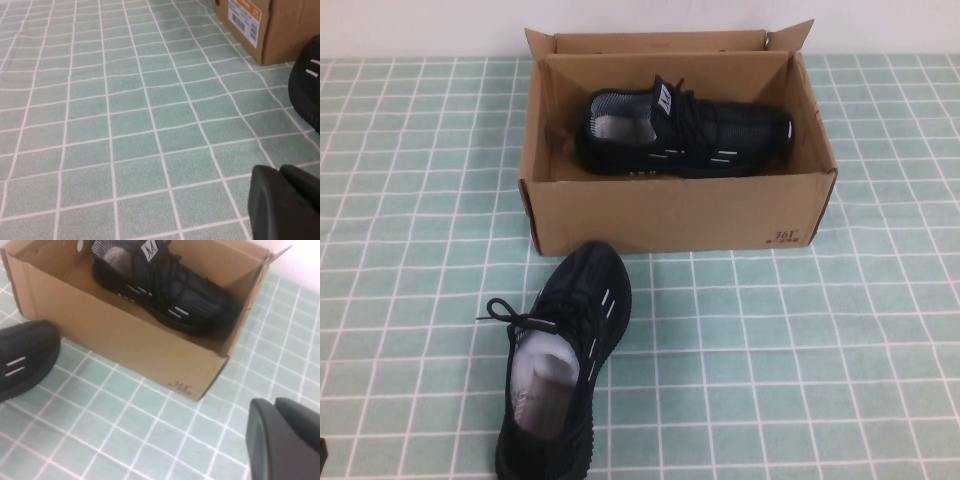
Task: Put shoes into padded shoe box
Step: Pick up the shoe from the table, then place the shoe in the shoe box
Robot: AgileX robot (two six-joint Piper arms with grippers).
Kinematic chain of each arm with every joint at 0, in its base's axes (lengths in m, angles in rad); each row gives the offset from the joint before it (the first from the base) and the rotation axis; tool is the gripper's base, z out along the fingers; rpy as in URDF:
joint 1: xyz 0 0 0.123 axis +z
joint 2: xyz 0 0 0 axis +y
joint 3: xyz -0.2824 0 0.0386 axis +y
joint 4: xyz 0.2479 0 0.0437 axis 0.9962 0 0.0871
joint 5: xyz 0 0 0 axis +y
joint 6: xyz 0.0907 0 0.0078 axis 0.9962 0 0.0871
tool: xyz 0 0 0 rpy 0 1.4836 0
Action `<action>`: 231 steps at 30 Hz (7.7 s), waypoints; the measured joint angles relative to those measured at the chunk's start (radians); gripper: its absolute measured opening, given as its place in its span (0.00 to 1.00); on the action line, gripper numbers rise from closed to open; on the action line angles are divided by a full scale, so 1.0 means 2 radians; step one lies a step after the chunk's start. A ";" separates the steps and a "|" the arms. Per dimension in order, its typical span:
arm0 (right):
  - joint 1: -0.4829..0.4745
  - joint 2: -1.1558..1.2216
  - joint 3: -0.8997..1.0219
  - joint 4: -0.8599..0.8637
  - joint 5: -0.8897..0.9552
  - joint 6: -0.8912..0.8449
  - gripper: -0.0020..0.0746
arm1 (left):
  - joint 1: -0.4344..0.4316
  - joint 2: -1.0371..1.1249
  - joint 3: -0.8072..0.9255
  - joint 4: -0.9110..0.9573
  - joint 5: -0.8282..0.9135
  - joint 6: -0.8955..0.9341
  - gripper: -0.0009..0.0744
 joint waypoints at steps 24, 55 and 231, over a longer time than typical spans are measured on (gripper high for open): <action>-0.216 -0.429 0.487 0.020 -0.210 0.053 0.02 | -0.001 0.000 0.000 0.000 0.000 0.000 0.00; -0.230 -0.453 0.524 0.023 -0.157 0.074 0.02 | -0.001 0.000 0.000 0.001 0.000 0.000 0.00; -0.230 -0.453 0.524 0.023 -0.157 0.074 0.02 | -0.271 0.885 -0.916 0.190 0.161 -0.341 0.01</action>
